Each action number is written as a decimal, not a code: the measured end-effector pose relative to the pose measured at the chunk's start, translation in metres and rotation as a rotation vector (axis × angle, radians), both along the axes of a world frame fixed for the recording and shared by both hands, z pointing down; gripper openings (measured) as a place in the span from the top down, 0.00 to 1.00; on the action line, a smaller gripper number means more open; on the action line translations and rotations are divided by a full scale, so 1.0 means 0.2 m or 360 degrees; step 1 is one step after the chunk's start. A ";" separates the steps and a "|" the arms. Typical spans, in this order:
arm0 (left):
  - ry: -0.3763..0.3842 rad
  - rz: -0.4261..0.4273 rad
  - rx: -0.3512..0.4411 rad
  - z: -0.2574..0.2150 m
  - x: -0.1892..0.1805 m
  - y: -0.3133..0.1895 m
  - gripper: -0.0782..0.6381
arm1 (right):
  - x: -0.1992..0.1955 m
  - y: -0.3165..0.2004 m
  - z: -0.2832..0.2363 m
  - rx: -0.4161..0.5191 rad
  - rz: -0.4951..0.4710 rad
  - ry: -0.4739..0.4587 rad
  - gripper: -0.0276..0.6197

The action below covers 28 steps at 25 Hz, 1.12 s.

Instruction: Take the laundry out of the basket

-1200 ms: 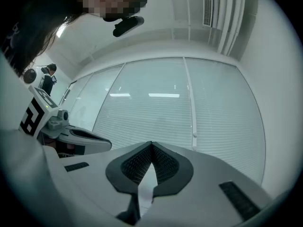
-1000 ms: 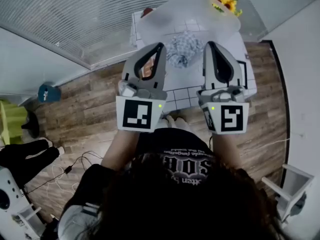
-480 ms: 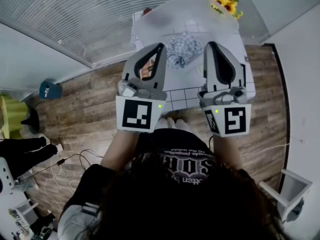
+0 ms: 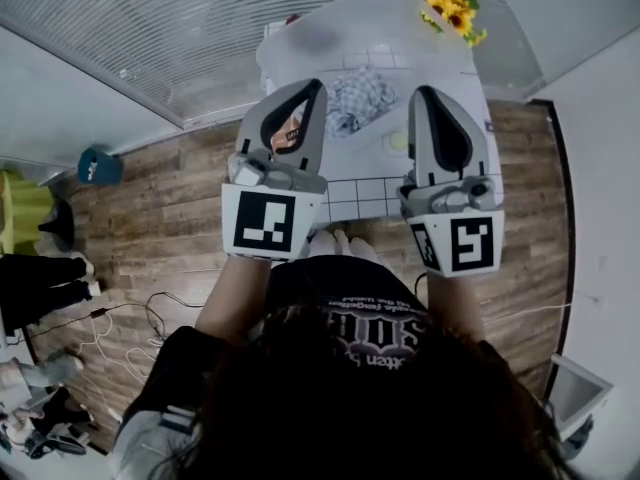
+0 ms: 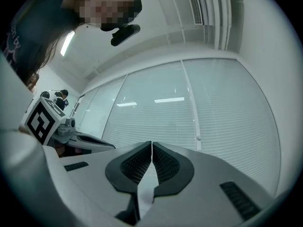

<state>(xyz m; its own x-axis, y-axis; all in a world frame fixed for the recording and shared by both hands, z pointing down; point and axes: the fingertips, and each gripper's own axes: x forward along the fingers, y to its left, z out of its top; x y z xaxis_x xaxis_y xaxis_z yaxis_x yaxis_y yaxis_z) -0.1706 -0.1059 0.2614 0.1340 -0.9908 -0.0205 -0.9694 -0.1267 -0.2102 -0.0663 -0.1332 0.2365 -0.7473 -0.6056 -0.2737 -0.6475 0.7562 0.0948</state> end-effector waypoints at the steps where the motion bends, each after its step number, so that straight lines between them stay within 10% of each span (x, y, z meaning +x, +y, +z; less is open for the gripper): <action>1: -0.0003 -0.0009 0.0002 0.00 0.00 0.00 0.89 | 0.00 0.00 0.00 0.0001 -0.0010 0.0001 0.91; 28: 0.0070 0.0218 0.0010 0.00 -0.13 -0.26 0.89 | -0.12 -0.20 -0.04 0.0020 0.0223 0.0034 0.91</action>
<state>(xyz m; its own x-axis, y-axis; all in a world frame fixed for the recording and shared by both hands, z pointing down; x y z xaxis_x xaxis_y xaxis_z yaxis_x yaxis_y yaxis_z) -0.1968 -0.1575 0.2619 0.2668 -0.9631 -0.0354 -0.9515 -0.2574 -0.1688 -0.0908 -0.1725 0.2295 -0.6615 -0.7009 -0.2668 -0.7443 0.6572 0.1187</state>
